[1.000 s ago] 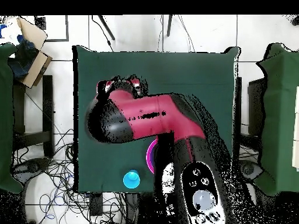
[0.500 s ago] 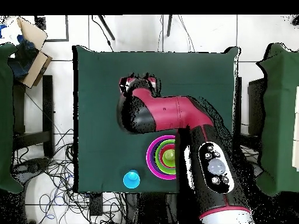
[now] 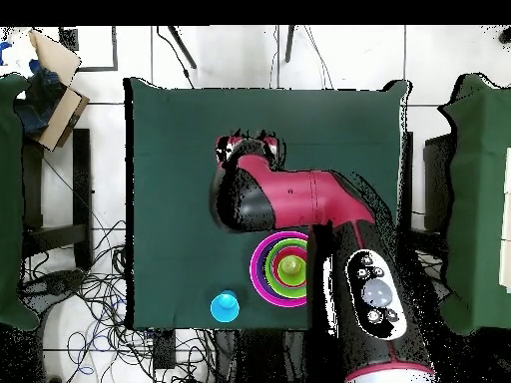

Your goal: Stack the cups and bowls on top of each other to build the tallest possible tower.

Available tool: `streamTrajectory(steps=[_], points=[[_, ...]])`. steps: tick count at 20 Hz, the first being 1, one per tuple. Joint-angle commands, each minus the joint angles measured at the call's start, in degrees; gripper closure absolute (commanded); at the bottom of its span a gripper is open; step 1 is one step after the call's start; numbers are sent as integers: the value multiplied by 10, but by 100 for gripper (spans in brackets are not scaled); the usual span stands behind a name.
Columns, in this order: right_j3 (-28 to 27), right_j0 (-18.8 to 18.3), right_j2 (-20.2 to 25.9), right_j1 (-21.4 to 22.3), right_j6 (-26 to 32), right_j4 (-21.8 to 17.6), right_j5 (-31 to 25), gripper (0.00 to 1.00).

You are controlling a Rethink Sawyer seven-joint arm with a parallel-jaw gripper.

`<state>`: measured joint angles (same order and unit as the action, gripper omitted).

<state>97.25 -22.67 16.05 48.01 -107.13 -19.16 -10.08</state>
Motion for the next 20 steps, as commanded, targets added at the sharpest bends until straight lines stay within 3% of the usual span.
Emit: streamTrajectory(steps=[1,5,8,10,14,20], points=[[84,9,-12,86,-33,11,-92,0],[147,21,-29,186,-17,44,-158,0],[165,31,-39,204,-19,40,-159,0],[170,37,-45,183,-39,19,-108,0],[188,55,-76,145,-70,-40,46,0],[255,40,-71,181,-66,-40,75,0]])
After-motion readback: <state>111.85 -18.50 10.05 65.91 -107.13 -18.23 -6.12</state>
